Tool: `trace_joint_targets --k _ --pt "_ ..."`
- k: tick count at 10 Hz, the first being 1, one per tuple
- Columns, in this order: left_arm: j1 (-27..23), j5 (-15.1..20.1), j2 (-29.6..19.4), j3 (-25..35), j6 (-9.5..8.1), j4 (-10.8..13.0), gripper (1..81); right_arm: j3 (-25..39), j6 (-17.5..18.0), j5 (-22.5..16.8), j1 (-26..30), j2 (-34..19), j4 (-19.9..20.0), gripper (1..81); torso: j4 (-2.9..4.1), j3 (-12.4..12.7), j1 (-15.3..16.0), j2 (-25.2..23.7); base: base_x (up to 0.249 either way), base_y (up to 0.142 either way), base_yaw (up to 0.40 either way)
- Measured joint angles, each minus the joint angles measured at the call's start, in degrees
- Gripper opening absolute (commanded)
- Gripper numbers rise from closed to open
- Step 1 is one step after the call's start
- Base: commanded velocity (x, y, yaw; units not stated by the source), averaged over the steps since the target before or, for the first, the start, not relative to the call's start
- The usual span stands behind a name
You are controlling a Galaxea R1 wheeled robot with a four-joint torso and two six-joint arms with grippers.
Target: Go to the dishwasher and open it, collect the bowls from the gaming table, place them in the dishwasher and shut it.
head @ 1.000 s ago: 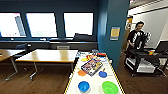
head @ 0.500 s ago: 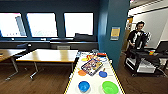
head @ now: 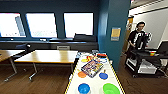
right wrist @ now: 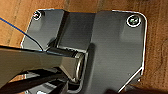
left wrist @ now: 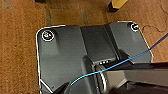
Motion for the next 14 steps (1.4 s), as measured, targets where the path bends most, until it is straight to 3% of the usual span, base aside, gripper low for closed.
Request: trace_joint_targets --k 4,7,10,14 --pt "0.39 0.33 0.0 0.0 0.0 0.0 81.1 0.02 0.2 0.09 -0.68 -0.07 0.05 81.1 0.0 0.0 0.0 0.02 0.0 0.0 0.0" --pt "0.99 0.3 -0.67 0.88 0.0 0.02 81.1 4.41 0.23 0.15 -0.69 -3.0 0.11 81.1 0.0 0.0 0.0 0.02 0.0 0.0 0.0" --pt "1.01 0.27 -2.57 3.72 0.0 0.02 81.1 16.49 0.26 0.17 -0.49 -9.34 0.09 81.1 0.0 0.0 0.0 0.02 0.0 0.0 0.0" --pt "1.01 0.11 -1.79 3.8 0.0 0.02 81.1 39.72 1.91 1.72 2.16 -26.95 0.16 81.1 0.0 0.0 0.0 0.02 0.0 0.0 0.0"
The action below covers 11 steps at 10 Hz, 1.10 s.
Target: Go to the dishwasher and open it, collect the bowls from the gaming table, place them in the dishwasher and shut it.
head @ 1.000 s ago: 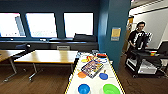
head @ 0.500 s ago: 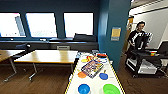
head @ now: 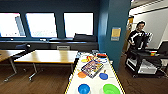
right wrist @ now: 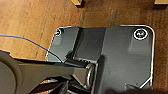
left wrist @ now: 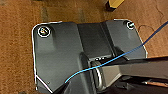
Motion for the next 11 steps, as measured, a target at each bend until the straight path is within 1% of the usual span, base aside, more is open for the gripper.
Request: trace_joint_targets --k 2,4,5,6,8,9,11 --pt "0.0 0.0 0.16 0.02 0.0 0.0 81.1 10.97 1.23 0.73 1.34 -10.64 0.02 81.1 0.0 0.0 0.0 0.0 0.0 0.0 0.0" --pt "0.0 0.0 0.29 -0.04 0.0 0.0 81.1 19.85 2.54 1.04 3.06 -20.85 0.02 81.1 0.0 0.0 0.0 0.0 0.0 0.0 0.0" --pt "-0.02 -0.01 0.38 -0.06 0.0 0.0 81.1 24.13 3.33 1.1 4.6 -25.72 0.02 81.1 0.0 -0.18 0.0 0.0 0.0 0.0 0.0" --pt "-0.02 -0.11 0.35 -0.06 0.0 0.0 81.1 28.72 3.99 1.1 6.39 -30.32 0.02 81.1 0.0 -0.92 -0.02 -0.02 0.0 0.0 0.0" --pt "-0.1 -0.22 0.44 -0.06 0.0 0.0 81.1 36.67 5.05 0.35 10.13 -37.16 0.02 81.1 0.0 -4.37 -0.02 0.0 0.0 0.0 0.0" --pt "-0.22 -0.26 0.55 -0.04 0.0 0.0 81.1 40.63 5.75 -0.52 13.19 -40.77 0.04 81.1 0.0 -6.41 -0.02 0.0 0.0 0.0 0.0" --pt "-1.16 -0.63 0.51 -0.02 0.0 -0.02 81.1 45.24 6.84 -2.11 17.88 -45.51 0.13 81.1 0.0 -10.38 0.02 0.04 0.0 0.0 0.0"
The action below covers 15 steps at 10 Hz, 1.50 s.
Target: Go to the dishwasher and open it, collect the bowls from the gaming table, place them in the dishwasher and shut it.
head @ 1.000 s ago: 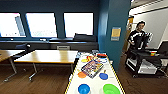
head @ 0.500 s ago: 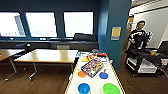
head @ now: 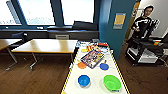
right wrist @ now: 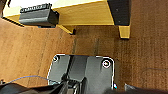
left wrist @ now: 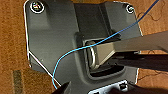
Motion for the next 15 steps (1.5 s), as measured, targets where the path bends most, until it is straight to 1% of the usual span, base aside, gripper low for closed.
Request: trace_joint_targets --k 1,3,4,5,7,8,9,10,11,12,13,15 --pt "-0.44 -0.09 0.01 -0.01 0.0 0.0 81.1 1.9 0.55 -1.58 1.84 -1.38 0.04 81.1 0.0 -1.99 0.0 0.0 0.0 0.0 0.0" --pt "-0.68 -0.17 0.0 -0.04 0.0 0.0 81.1 4.0 1.6 -4.34 5.64 -2.36 0.06 81.1 0.0 -5.42 0.02 0.05 0.0 0.0 0.0" --pt "-0.63 -0.06 0.01 -0.04 0.0 0.0 81.1 4.44 1.97 -5.47 6.7 -2.49 0.06 81.1 0.0 -5.84 0.05 0.07 0.0 0.0 0.0" --pt "-0.99 -0.3 -0.02 -0.04 -0.1 0.0 81.1 5.51 2.72 -7.03 9.65 -3.39 0.06 81.1 0.0 -6.34 0.05 0.07 0.0 0.0 0.0" --pt "-0.96 -0.37 -0.02 -0.04 -0.22 0.0 81.1 5.62 3.99 -10.76 13.97 -4.85 0.06 81.1 0.0 -6.23 0.07 0.09 0.0 0.0 0.0" --pt "-0.96 -0.44 -0.02 -0.04 -0.24 0.0 81.1 5.79 4.68 -13.1 17.36 -5.22 0.06 81.1 0.0 -6.47 0.07 0.09 0.0 0.0 0.0" --pt "-0.99 -0.44 -0.02 -0.04 -0.27 -0.01 81.1 5.99 5.25 -15.31 20.0 -5.35 0.06 81.1 0.0 -7.41 0.05 0.09 0.0 0.0 0.0" --pt "-1.05 -0.45 -0.02 -0.04 -0.32 -0.01 81.1 6.01 5.51 -16.66 21.64 -5.38 0.06 81.1 0.0 -9.01 0.07 0.09 0.0 0.0 0.0" --pt "-1.29 -0.45 -0.02 -0.04 -0.4 -0.01 81.1 6.03 6.06 -19.22 24.04 -5.35 0.09 81.1 0.0 -11.08 0.07 0.09 0.0 0.0 0.0" --pt "-1.62 -0.48 -0.02 -0.04 -0.4 -0.01 81.1 6.01 6.55 -20.63 24.67 -5.29 0.12 81.1 0.0 -13.05 0.09 0.13 0.0 0.0 0.0" --pt "-1.93 -0.48 -0.02 -0.04 -0.4 -0.01 81.1 5.96 6.72 -21.1 24.64 -4.89 0.11 81.1 0.0 -14.36 0.11 0.15 0.0 0.0 0.0" --pt "-2.1 -0.98 -0.02 -0.04 -0.43 -0.01 81.1 5.88 6.8 -20.91 25.17 -4.13 0.33 81.1 0.0 -15.17 0.11 0.15 0.0 0.0 0.0"
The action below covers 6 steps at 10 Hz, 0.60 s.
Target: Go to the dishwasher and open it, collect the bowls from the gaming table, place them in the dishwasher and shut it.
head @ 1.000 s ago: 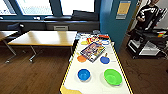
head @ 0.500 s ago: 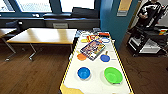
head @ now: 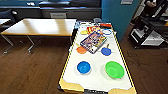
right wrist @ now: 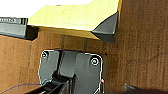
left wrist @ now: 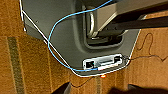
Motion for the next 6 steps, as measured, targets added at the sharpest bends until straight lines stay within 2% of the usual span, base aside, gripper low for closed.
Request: trace_joint_targets --k 3,6 --pt "-0.13 -0.6 -0.02 0.0 0.0 0.0 81.1 -1.49 1.88 -1.27 6.58 0.66 0.63 81.1 0.0 0.05 0.02 0.02 0.0 0.0 0.0" --pt "-0.13 -0.74 0.02 -0.02 -0.01 0.0 81.1 -4.17 2.73 -1.46 12.59 4.41 0.65 81.1 0.0 0.05 0.02 0.05 0.0 0.0 0.0"
